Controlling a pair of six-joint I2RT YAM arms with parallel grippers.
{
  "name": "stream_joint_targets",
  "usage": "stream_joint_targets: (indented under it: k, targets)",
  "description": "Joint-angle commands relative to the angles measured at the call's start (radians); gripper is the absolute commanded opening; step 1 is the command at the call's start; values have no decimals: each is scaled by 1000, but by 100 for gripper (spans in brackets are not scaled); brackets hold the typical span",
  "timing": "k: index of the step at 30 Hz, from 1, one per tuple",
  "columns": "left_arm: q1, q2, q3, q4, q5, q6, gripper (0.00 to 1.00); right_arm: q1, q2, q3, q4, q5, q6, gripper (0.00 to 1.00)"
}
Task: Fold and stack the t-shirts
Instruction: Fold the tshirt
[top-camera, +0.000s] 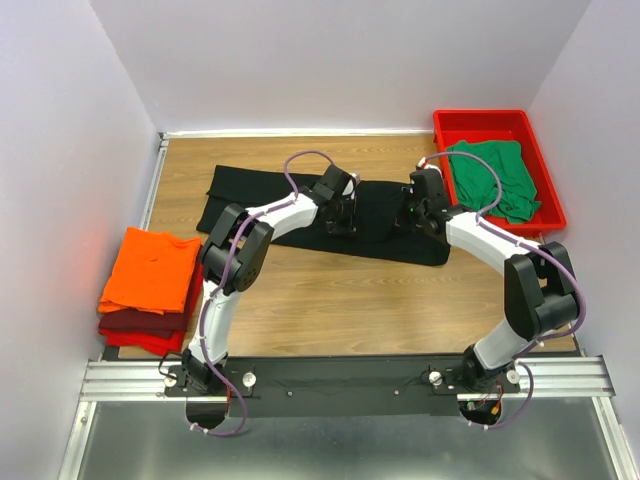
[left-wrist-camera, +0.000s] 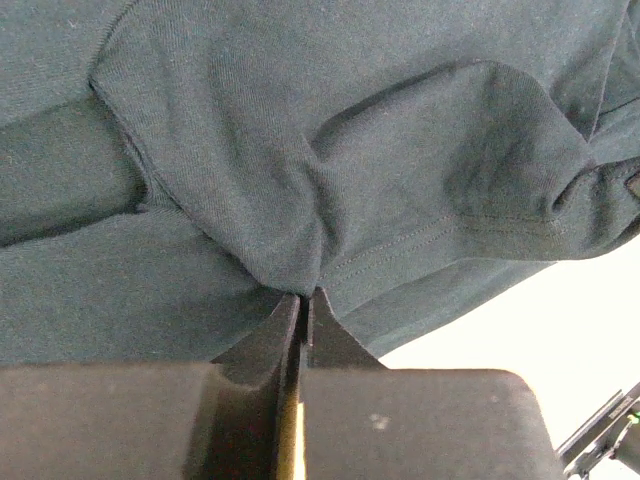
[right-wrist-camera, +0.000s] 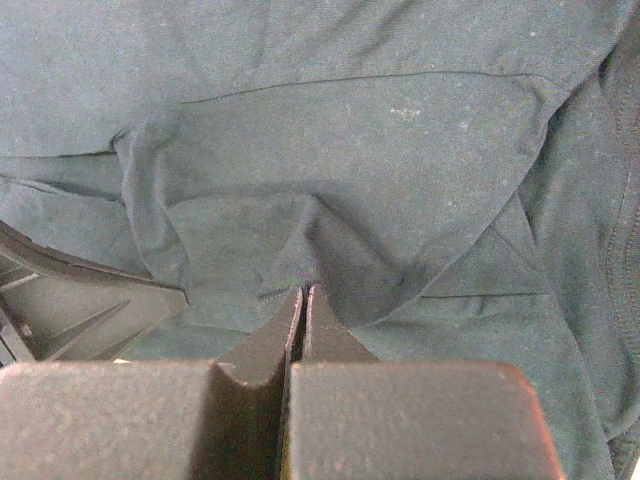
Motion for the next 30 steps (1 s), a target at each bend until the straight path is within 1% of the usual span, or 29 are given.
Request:
stream_joint_targets:
  k: [1, 8, 12, 19, 30]
  targets:
    - [-2, -26, 24, -22, -23, 9, 0, 6, -1, -4, -14, 0, -2, 3]
    - [29, -64, 15, -36, -23, 16, 0, 11, -21, -21, -14, -29, 1, 3]
    - [47, -77, 2, -38, -12, 18, 0, 40, -35, -37, -14, -41, 7, 3]
    - [73, -93, -24, -44, 11, 33, 0, 89, -52, -73, -19, -26, 19, 3]
    - [75, -97, -71, -35, 48, 44, 0, 95, -119, -142, -47, 6, 25, 4]
